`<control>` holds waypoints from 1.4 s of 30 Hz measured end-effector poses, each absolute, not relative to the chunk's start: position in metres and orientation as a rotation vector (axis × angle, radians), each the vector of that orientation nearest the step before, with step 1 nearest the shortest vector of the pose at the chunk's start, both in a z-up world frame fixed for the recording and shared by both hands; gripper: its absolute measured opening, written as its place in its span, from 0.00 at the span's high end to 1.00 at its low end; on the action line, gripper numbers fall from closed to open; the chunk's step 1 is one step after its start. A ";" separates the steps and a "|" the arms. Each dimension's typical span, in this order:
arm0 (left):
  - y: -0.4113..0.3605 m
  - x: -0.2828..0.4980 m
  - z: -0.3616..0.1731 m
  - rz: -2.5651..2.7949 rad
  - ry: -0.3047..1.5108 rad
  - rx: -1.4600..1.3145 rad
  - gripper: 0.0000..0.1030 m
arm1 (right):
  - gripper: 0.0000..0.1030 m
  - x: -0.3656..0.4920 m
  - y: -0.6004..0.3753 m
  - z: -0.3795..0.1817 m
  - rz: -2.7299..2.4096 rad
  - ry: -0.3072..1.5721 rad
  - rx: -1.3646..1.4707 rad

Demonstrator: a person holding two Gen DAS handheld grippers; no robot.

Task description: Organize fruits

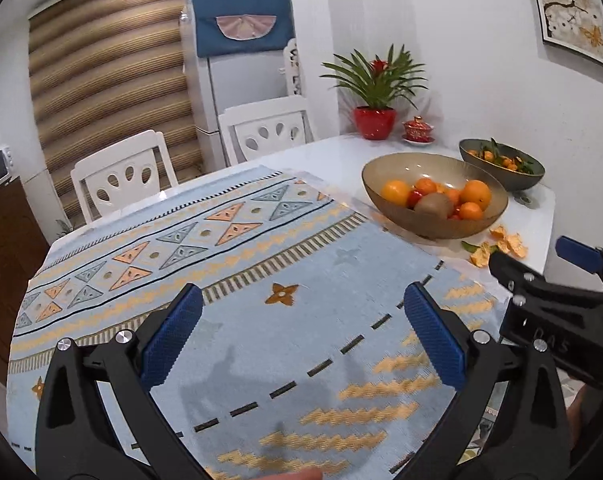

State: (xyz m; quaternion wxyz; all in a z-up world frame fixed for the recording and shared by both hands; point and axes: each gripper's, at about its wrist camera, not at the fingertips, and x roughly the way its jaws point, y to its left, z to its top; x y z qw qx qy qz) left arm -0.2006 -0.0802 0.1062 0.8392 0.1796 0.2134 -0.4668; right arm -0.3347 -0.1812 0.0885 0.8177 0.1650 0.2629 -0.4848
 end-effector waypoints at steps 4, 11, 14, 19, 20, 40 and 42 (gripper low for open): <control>-0.077 -0.199 0.105 -0.994 0.469 0.359 0.03 | 0.08 -0.334 -0.178 0.086 -1.043 0.563 0.348; -0.079 -0.204 0.103 -1.001 0.473 0.347 0.03 | 0.06 -0.343 -0.181 0.086 -1.060 0.566 0.369; -0.082 -0.205 0.101 -1.012 0.486 0.355 0.03 | 0.05 -0.346 -0.183 0.086 -1.060 0.561 0.380; -0.086 -0.206 0.097 -1.022 0.498 0.368 0.03 | 0.05 -0.347 -0.183 0.085 -1.062 0.564 0.384; -0.086 -0.205 0.096 -1.021 0.502 0.366 0.03 | 0.05 -0.348 -0.183 0.084 -1.061 0.563 0.387; -0.094 -0.206 0.084 -1.038 0.536 0.385 0.03 | 0.05 -0.351 -0.191 0.072 -1.050 0.578 0.435; -0.094 -0.205 0.083 -1.038 0.536 0.385 0.03 | 0.05 -0.351 -0.191 0.071 -1.049 0.579 0.435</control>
